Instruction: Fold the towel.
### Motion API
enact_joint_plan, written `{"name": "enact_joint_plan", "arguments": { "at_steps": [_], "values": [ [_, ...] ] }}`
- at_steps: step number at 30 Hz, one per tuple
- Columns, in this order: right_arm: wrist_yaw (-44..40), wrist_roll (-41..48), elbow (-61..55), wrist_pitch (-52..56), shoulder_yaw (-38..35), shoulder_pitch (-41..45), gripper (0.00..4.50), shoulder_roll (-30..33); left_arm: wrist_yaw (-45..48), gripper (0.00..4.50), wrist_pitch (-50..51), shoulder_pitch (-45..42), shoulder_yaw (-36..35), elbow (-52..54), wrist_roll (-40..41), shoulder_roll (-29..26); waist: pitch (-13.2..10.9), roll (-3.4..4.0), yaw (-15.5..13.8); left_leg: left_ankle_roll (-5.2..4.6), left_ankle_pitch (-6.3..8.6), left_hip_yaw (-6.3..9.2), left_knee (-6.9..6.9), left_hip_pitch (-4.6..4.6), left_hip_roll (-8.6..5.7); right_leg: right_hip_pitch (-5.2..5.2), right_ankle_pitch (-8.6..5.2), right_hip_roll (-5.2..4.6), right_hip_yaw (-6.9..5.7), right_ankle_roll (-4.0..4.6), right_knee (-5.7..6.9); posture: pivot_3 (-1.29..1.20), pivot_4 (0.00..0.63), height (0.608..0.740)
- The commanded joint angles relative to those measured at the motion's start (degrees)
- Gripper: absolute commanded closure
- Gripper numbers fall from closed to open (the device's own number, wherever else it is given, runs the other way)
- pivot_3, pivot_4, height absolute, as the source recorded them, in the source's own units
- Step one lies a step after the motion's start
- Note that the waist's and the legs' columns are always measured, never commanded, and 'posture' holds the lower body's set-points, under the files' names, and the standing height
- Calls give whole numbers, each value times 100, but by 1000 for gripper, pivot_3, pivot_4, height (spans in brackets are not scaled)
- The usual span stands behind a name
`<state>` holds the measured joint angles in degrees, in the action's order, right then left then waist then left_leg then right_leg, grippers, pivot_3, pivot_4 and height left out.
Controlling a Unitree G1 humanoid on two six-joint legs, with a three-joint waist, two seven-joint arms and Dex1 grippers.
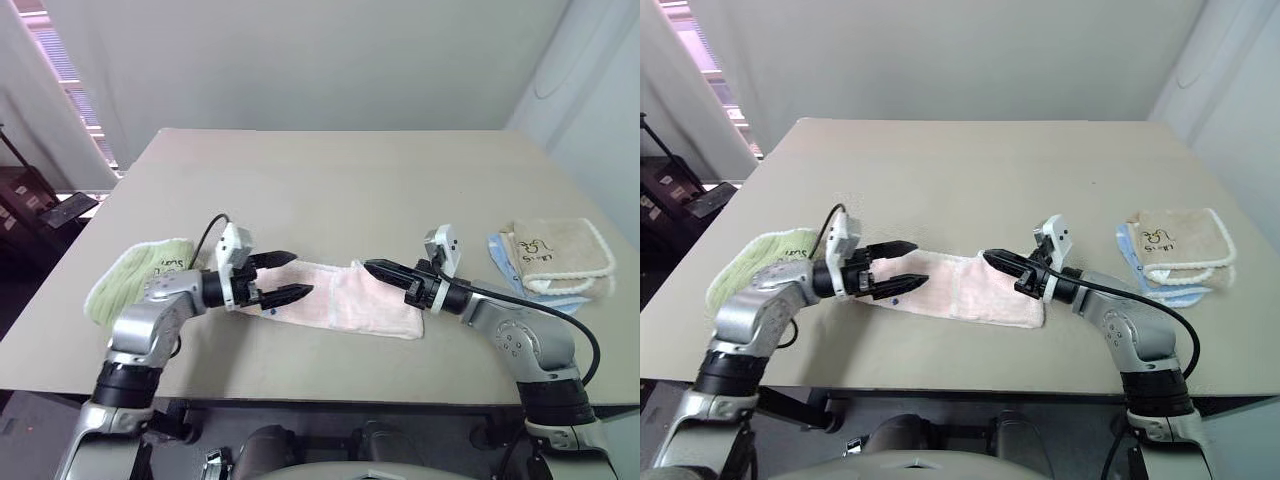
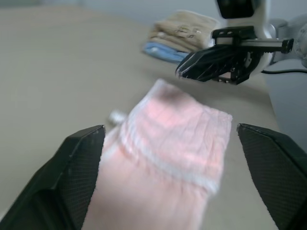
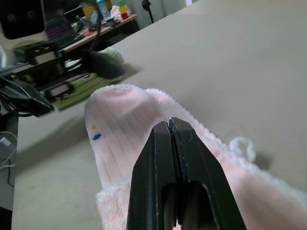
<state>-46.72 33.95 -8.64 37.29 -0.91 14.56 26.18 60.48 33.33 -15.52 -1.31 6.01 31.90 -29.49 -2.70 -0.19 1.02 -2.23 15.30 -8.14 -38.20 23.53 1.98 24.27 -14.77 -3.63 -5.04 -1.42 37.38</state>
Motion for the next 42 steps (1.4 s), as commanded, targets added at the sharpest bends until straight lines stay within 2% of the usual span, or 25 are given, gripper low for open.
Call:
{"name": "enact_joint_plan", "arguments": {
  "at_steps": [1,6,10,17,23,27,30,36,42],
  "values": [
    [-116,-12,37,-108,13,269,4500,6,-695,45,1097,272,-819,1138,969,-275,-1,-1,-3,5,3,0,0,1,0,-1,0,-1,1,0,-3,0,0,724],
    [-169,-39,394,-92,63,604,4500,-86,-2154,45,2760,604,-2007,1581,2385,-336,-1,-1,0,14,8,0,-2,-5,-4,-3,0,-7,1,0,-5,0,0,724],
    [-205,51,612,66,54,815,4500,-124,-3327,45,3630,1089,-2769,1700,3658,-253,-1,-1,26,18,2,0,0,-7,-3,-13,1,-6,1,-2,2,0,0,724],
    [-283,-45,1048,114,34,1126,4500,-77,-4861,45,3789,2063,-3133,1524,4696,-17,-2,-3,-10,33,-1,2,1,-11,-3,10,0,-7,2,4,3,0,0,724],
    [-312,-79,1035,79,-28,1130,4500,29,-5612,45,3481,2333,-3176,1089,5027,124,-2,-1,0,35,1,3,7,-14,-4,14,6,-16,2,17,-5,0,0,724],
    [-283,-100,971,63,-76,1081,4500,64,-6000,45,3299,2160,-3080,693,5228,250,-3,3,-4,36,1,3,20,-11,-4,24,6,-16,2,19,-9,0,0,724],
    [-237,-113,897,68,-108,1033,4500,97,-6175,45,3192,1988,-2969,354,5070,325,-2,7,-6,37,1,3,23,-9,-4,26,6,-17,2,19,-11,0,0,724],
    [-123,-118,808,66,-204,961,4500,138,-6144,45,3230,1703,-2739,80,5197,345,0,20,-19,36,1,3,25,-9,-4,26,8,-17,2,22,-14,0,0,724],
    [84,-136,746,49,-275,896,4500,132,-6228,45,3195,1068,-2303,-556,4812,602,0,27,-64,36,1,3,25,-9,-8,21,16,-21,0,34,-19,0,0,724]
  ]
}}
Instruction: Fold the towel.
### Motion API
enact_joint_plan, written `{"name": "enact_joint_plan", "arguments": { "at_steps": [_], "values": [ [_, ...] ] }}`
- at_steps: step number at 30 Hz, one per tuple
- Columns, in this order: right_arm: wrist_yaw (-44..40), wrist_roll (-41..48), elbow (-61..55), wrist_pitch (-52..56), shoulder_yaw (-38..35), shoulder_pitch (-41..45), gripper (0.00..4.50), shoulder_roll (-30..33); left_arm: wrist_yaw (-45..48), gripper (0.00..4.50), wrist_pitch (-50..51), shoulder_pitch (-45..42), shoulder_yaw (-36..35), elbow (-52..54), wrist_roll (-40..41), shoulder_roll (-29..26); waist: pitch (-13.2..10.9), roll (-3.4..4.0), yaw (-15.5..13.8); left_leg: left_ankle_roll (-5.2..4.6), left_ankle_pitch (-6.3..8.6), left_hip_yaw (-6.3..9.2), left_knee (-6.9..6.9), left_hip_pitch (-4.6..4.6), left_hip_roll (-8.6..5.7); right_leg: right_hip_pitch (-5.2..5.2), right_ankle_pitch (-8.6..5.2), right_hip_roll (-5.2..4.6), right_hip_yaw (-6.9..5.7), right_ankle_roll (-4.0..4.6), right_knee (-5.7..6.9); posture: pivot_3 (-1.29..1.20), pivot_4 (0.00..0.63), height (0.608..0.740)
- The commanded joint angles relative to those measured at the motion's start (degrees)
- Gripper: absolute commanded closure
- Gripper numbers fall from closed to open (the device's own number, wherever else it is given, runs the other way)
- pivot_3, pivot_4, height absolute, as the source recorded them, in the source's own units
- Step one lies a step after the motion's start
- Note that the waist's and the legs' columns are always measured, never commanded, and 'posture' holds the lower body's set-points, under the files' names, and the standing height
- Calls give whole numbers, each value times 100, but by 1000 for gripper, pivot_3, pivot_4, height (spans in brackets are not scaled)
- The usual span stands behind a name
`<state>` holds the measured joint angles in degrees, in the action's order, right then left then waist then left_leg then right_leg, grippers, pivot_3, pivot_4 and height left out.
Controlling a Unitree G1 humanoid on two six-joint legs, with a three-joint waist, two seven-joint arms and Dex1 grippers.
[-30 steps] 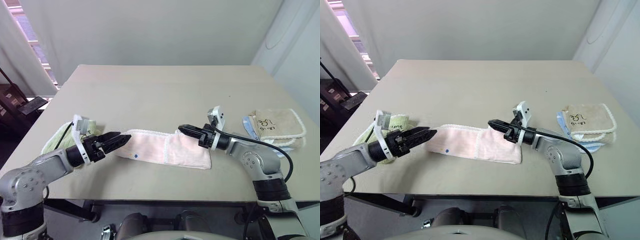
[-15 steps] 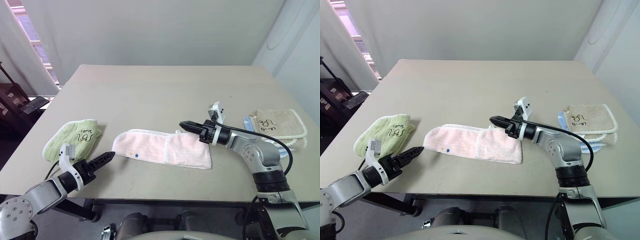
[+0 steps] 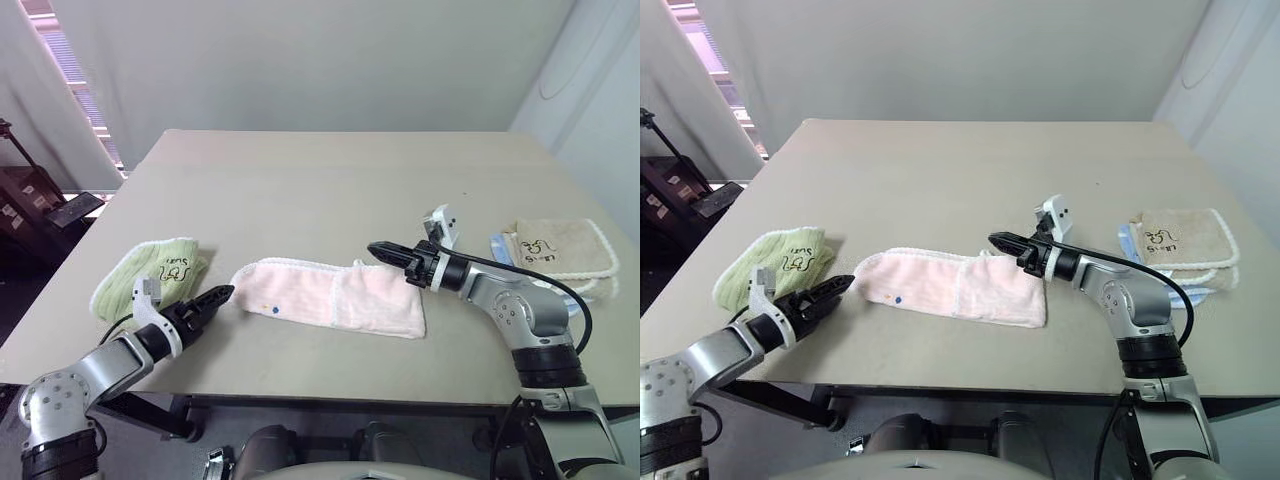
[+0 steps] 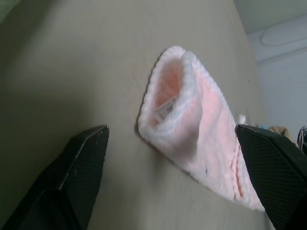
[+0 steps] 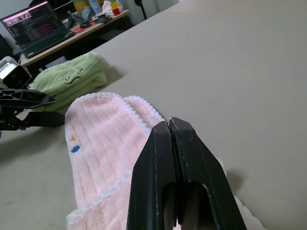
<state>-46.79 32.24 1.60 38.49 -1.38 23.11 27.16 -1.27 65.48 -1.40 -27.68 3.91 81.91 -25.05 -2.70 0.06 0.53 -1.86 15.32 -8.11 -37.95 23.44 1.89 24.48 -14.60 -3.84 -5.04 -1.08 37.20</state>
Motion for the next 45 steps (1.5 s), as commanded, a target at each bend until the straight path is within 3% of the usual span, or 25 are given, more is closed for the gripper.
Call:
{"name": "enact_joint_plan", "arguments": {
  "at_steps": [1,10,11,14,22,24,29,35,45],
  "values": [
    [117,34,-284,-70,-238,37,4500,35,-93,45,-31,-447,372,-458,-283,206,1,2,-21,0,0,0,0,0,-3,-3,1,-5,-4,0,-2,0,0,724],
    [322,-26,-287,-99,-358,-1,4500,59,-119,45,178,-932,576,-801,-536,620,7,14,-137,-1,0,-1,0,3,-19,-24,4,-64,-68,-5,-4,0,0,724],
    [349,-38,-278,-112,-370,-1,4500,53,-149,212,181,-939,558,-824,-552,633,7,15,-137,-1,0,-1,0,5,-19,-26,3,-68,-74,-5,-6,0,0,724],
    [407,-52,-286,-139,-383,-28,4500,46,-55,936,247,-967,566,-792,-596,603,7,15,-129,-1,0,-1,-1,8,-22,-28,4,-73,-77,-6,-11,0,0,724],
    [458,-116,-231,-200,-368,-24,4500,50,-50,3926,464,-1084,530,-672,-564,525,3,9,-108,-2,-1,-1,-2,17,-21,-19,-6,-71,-78,-23,-16,0,0,724],
    [473,-137,-191,-223,-388,-12,4500,52,-5,4488,467,-1104,510,-575,-565,481,3,10,-109,-1,-1,-1,-1,17,-20,-18,-8,-70,-79,-25,-15,0,0,724],
    [465,-155,-212,-270,-409,-80,4500,79,79,4488,504,-1092,467,-276,-582,227,-4,-1,-79,-1,-1,-1,-1,18,-19,-17,-9,-70,-80,-25,-14,0,0,724],
    [286,-23,-368,-245,-448,-128,4500,153,860,4488,795,-959,667,643,-321,-354,-11,2,18,-1,-1,-1,1,34,-18,-3,-10,-71,-80,-26,-19,0,0,724],
    [53,20,-498,-199,-508,-208,4500,337,1247,4488,743,-1412,899,913,-437,-921,-16,4,43,2,-3,-1,2,45,-17,8,-10,-68,-81,-26,-17,0,0,724]
  ]
}}
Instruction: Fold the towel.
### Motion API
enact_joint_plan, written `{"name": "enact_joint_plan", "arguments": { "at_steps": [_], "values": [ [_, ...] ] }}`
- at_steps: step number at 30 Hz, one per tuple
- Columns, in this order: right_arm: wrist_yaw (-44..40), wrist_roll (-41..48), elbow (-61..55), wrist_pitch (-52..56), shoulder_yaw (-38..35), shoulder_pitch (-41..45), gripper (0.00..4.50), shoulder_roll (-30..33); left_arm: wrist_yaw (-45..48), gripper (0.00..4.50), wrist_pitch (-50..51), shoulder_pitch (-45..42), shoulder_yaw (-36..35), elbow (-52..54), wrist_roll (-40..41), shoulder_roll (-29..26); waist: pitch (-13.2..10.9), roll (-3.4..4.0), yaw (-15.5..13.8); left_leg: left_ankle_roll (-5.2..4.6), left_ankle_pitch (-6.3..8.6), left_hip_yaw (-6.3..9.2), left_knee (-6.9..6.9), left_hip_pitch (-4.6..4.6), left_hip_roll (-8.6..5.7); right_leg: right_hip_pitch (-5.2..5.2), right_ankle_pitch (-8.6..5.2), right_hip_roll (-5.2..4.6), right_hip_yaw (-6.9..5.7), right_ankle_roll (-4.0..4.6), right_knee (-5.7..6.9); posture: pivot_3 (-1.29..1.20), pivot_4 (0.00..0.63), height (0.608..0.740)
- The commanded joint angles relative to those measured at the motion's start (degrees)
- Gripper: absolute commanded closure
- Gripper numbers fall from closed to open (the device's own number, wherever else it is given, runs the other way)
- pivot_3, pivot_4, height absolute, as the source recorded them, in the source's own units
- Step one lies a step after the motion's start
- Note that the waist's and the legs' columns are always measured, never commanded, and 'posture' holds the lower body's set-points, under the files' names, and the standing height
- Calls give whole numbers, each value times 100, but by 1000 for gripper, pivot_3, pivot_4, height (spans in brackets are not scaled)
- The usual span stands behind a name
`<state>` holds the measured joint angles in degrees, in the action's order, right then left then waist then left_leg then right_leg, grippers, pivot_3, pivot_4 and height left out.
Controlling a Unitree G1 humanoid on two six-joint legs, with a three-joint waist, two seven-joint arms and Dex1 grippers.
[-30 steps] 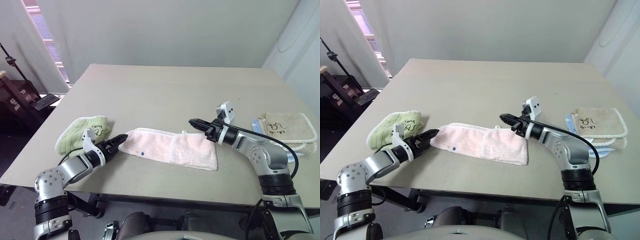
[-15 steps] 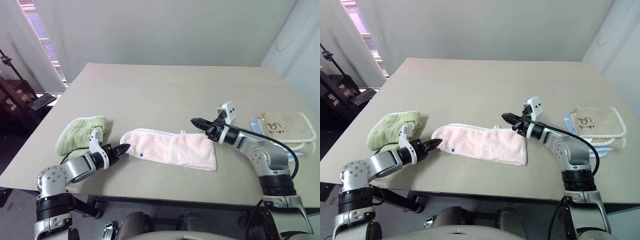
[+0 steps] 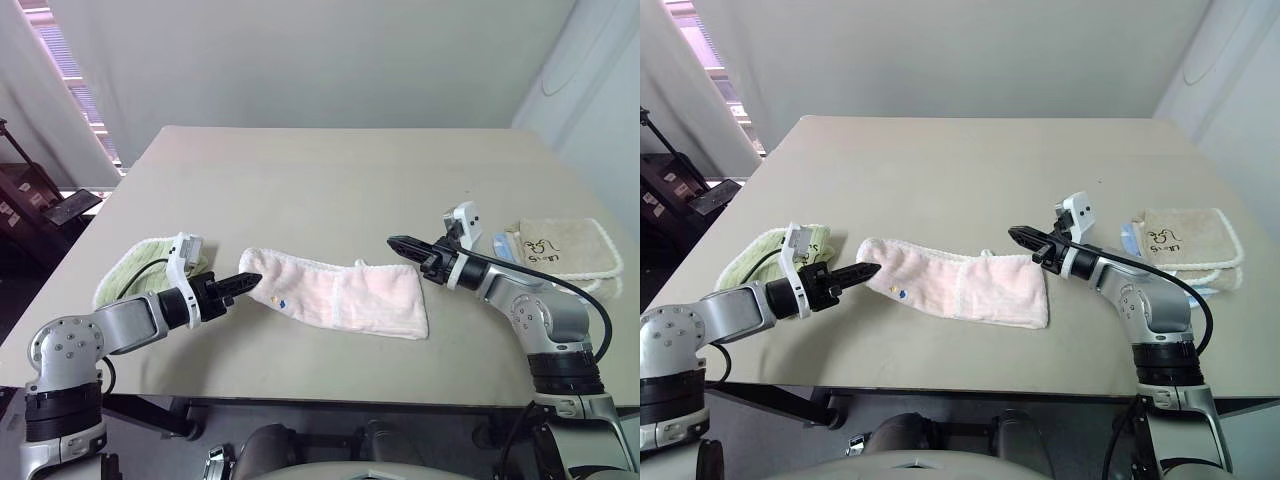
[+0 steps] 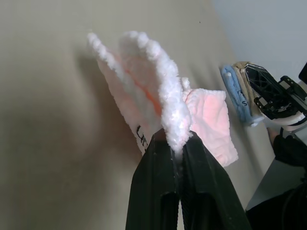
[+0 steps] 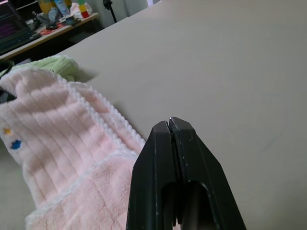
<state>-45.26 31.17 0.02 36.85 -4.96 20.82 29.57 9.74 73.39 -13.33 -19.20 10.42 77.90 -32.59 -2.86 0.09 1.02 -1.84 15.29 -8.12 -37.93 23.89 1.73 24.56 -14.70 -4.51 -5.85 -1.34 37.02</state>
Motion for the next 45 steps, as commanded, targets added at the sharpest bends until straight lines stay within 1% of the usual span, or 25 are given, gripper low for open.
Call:
{"name": "enact_joint_plan", "arguments": {
  "at_steps": [1,4,10,13,15,18,24,26,30,32,34,35,38,41,45],
  "values": [
    [-117,180,-391,-9,-198,7,4500,116,205,4488,-37,-307,137,286,-117,-254,-2,1,-5,0,0,0,0,2,0,0,0,0,0,0,-1,0,0,724],
    [-95,270,-476,44,-323,-34,4500,177,448,4488,-73,-603,317,256,-278,-403,-4,3,-7,0,0,0,-1,5,-1,2,0,0,0,0,-4,0,0,724],
    [-58,438,-700,191,-593,-319,4500,310,984,4488,23,-1330,793,-122,-533,-372,-6,2,-22,0,-1,0,-1,13,-2,-1,-2,0,-1,-4,-5,0,0,724],
    [-3,444,-807,205,-785,-559,4500,447,1417,4488,-34,-1742,1297,-320,-864,-196,-6,2,-29,4,-5,0,-3,27,-2,-2,-3,2,-1,-6,-2,0,0,724],
    [29,447,-864,216,-927,-747,4500,559,1790,4488,-165,-2029,1773,-422,-1246,-57,-7,2,-43,8,-8,0,-9,34,-2,-3,-5,3,-7,-10,-2,0,0,724],
    [-70,606,-1033,262,-1145,-1005,4500,700,2220,4488,-427,-2361,2262,-699,-1764,220,-8,0,-42,6,-9,0,-16,37,-4,-6,-7,3,-8,-14,-2,0,0,724],
    [-478,897,-1713,546,-1388,-1729,4500,1279,3093,4488,-1181,-2947,3313,-1377,-2879,1043,-10,-1,-40,-20,-14,0,-21,35,-3,-7,-9,10,-8,-21,5,0,0,724],
    [-500,913,-1754,563,-1456,-1854,4500,1402,3334,4488,-1346,-3060,3479,-1576,-3124,1241,-12,-5,-36,-22,-14,4,-23,34,-3,-9,-10,12,-10,-21,6,0,0,724],
    [-504,907,-1788,623,-1606,-2079,4500,1626,3678,4488,-1651,-3322,3830,-2150,-3622,1841,-15,-10,-48,-38,-17,10,-26,33,-3,-11,-10,15,-12,-22,8,0,0,724],
    [-461,918,-1799,638,-1633,-2108,4500,1652,3795,4488,-1723,-3389,3905,-2371,-3842,1995,-18,-15,-51,-43,-16,10,-29,34,-4,-13,-10,15,-12,-22,8,0,0,724],
    [-357,882,-1828,640,-1686,-2192,4500,1645,3835,4488,-2260,-3361,3976,-2714,-4177,2364,-19,-16,-50,-47,-16,11,-29,34,-4,-12,-10,15,-12,-23,7,0,0,724],
    [-315,864,-1858,638,-1703,-2250,4500,1639,3900,4488,-2327,-3384,4057,-2858,-4306,2488,-21,-20,-52,-48,-16,11,-29,34,-5,-13,-10,15,-12,-24,7,0,0,724],
    [-198,885,-1940,650,-1751,-2371,4500,1614,4132,4488,-2410,-3388,4203,-3004,-4562,2670,-24,-23,-54,-48,-15,13,-29,37,-4,-11,-11,15,-14,-25,7,0,0,724],
    [-128,909,-2009,648,-1799,-2471,4500,1603,4291,3716,-2433,-3373,4215,-3091,-4721,2763,-24,-23,-42,-49,-15,16,-29,38,-4,-11,-11,18,-14,-27,7,0,0,724],
    [-65,896,-2011,626,-1823,-2535,4500,1598,4602,2307,-2317,-3321,4159,-2954,-4728,2742,-23,-21,-43,-50,-15,20,-30,37,-3,-11,-11,22,-15,-27,11,0,0,724]
  ]
}}
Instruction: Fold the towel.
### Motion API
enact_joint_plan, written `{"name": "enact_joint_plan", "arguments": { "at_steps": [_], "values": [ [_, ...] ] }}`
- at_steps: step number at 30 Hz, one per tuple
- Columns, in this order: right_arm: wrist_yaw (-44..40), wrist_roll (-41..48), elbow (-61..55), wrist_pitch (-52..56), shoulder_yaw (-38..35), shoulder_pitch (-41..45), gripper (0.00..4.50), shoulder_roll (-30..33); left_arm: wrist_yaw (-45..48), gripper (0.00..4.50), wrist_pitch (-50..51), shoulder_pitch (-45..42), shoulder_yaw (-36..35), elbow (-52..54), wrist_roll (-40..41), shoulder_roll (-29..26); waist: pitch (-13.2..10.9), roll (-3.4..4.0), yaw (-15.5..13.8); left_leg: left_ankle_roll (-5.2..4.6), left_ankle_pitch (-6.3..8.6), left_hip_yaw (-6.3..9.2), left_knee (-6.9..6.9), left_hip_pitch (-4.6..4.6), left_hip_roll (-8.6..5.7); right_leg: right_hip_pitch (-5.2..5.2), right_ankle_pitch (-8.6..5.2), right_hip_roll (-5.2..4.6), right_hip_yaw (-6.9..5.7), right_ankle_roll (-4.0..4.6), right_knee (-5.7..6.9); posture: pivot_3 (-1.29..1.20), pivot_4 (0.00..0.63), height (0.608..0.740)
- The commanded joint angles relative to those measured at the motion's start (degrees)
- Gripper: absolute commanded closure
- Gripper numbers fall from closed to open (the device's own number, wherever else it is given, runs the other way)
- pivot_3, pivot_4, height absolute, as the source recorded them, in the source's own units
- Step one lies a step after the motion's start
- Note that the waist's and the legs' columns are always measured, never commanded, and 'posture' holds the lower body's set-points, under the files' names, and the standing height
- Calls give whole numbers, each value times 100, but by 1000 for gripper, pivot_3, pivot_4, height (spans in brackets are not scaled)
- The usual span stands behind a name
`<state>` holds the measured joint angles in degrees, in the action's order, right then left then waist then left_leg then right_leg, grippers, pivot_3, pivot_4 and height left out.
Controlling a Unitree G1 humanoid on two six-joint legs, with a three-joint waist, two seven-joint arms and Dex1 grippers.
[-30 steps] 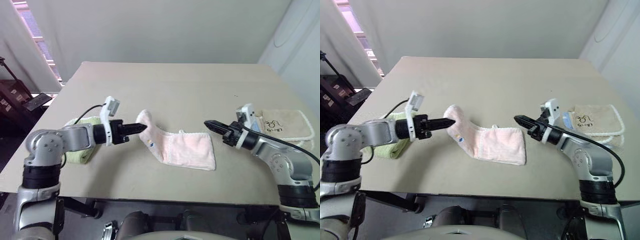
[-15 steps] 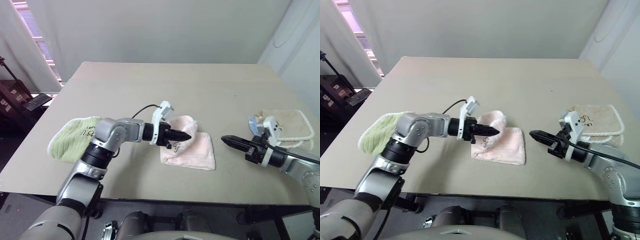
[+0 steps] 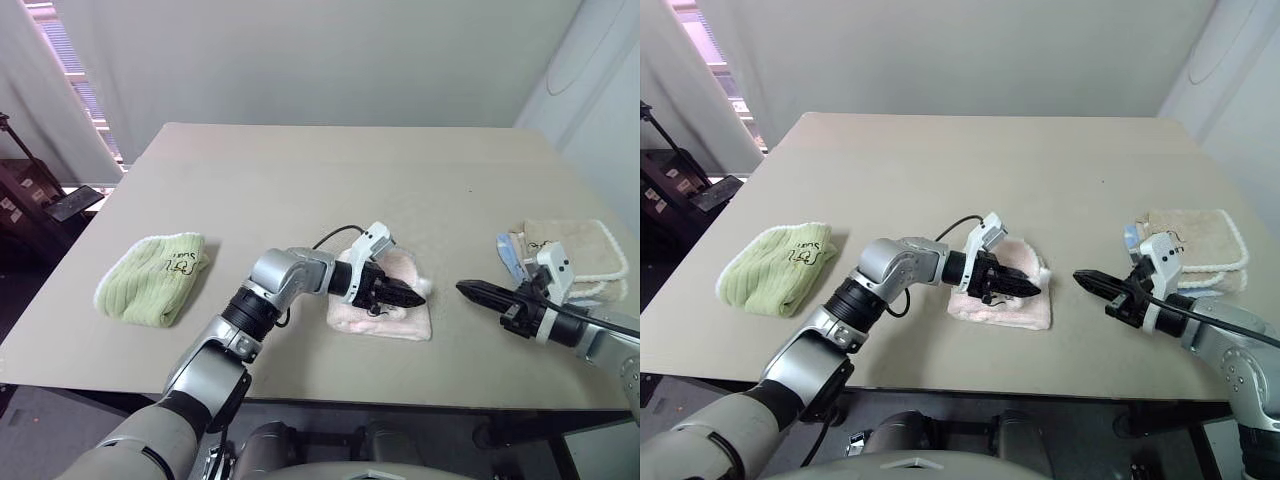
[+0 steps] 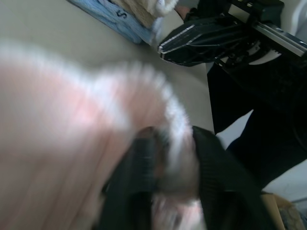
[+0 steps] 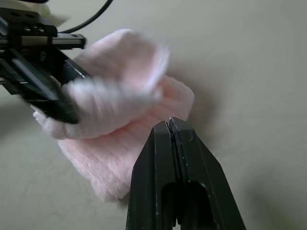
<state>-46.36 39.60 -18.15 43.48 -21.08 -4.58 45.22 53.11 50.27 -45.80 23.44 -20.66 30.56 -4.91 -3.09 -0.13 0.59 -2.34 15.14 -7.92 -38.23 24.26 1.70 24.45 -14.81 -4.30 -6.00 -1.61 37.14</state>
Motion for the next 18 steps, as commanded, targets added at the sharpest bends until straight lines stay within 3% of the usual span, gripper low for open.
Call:
{"name": "enact_joint_plan", "arguments": {
  "at_steps": [1,6,7,12,16,18],
  "values": [
    [55,42,-183,-49,-210,-4,4500,35,312,2002,-17,-49,-115,203,-16,-47,0,1,0,0,0,1,0,0,0,-1,0,1,0,0,0,0,0,724],
    [85,27,-149,-112,-216,-20,4500,25,571,182,177,-39,-343,542,184,-210,1,1,-1,-1,0,2,-1,0,0,-1,0,2,-1,-1,1,0,0,724],
    [91,55,-148,-108,-243,-3,4500,22,643,20,224,-41,-443,689,279,-256,1,1,-1,-1,-1,2,-1,0,0,-1,0,2,-1,-2,1,0,0,724],
    [94,315,-285,3,-412,267,4500,109,888,20,-692,197,-582,1731,-33,-813,3,5,19,-1,-1,2,-1,-1,1,-2,2,3,0,-5,3,0,0,724],
    [143,685,-458,211,-289,718,4500,63,800,20,-1519,385,-775,1840,-398,-1193,4,7,2,1,-1,3,-3,-20,3,-17,1,7,0,-1,11,0,0,724],
    [157,674,-497,181,-98,915,4500,5,763,409,-1556,429,-1036,1804,-299,-1311,3,6,8,0,-2,5,-6,-24,4,-20,2,10,0,1,13,0,0,724]
  ]
}}
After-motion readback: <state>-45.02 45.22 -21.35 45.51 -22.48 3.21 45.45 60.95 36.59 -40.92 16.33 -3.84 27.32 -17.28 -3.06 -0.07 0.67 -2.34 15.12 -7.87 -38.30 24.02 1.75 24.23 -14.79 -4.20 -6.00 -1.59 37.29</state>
